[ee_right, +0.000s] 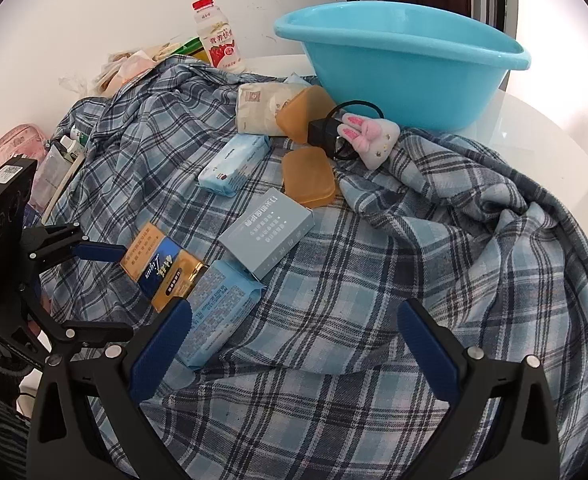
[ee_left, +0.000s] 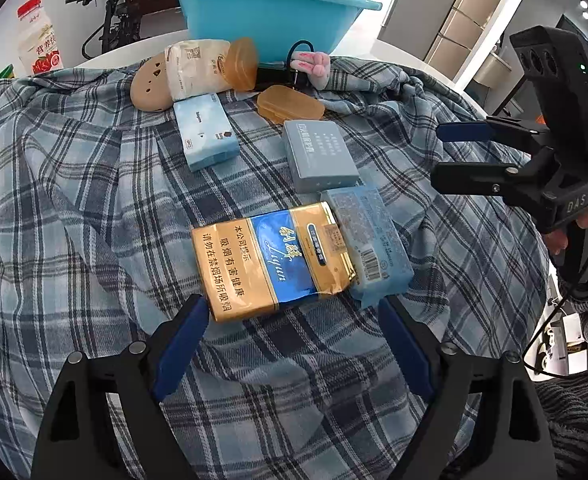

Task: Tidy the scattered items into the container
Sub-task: 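Close the left tool on the Liqun pack and lift it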

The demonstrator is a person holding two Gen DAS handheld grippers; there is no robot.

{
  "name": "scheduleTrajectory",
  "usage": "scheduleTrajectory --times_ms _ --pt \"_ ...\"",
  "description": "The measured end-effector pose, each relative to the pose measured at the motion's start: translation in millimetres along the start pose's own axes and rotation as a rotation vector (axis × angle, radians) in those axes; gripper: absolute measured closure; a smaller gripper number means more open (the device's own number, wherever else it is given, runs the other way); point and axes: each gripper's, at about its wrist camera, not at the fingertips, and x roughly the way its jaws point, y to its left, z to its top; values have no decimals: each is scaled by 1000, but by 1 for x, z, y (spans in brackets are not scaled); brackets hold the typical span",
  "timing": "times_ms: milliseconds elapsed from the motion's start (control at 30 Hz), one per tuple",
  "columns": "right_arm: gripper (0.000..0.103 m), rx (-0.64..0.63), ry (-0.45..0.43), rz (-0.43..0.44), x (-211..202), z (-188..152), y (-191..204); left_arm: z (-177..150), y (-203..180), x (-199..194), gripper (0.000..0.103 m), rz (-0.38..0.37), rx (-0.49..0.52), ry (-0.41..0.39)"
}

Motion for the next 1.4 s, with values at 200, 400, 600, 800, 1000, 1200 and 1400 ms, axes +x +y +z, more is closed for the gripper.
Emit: scheduleTrajectory --times_ms 200,400,600,800,1000,1200,1400 --pt "1 -2 4 8 3 -1 1 -13 -15 -6 15 5 43 15" --pt "1 -9 -2 14 2 0 4 2 -5 -19 15 56 90 -15" --pt "1 4 -2 6 0 -1 2 23 5 -8 15 -16 204 23" --pt "1 34 1 -9 -6 -2 -7 31 -3 12 15 -30 291 85" --pt "1 60 5 -10 -7 -1 -12 32 -5 21 15 -21 317 105" --pt "1 52 6 -10 -7 3 -11 22 -3 17 15 -5 307 117" --pt "1 60 6 21 -3 6 -8 14 -7 9 15 -35 273 118"
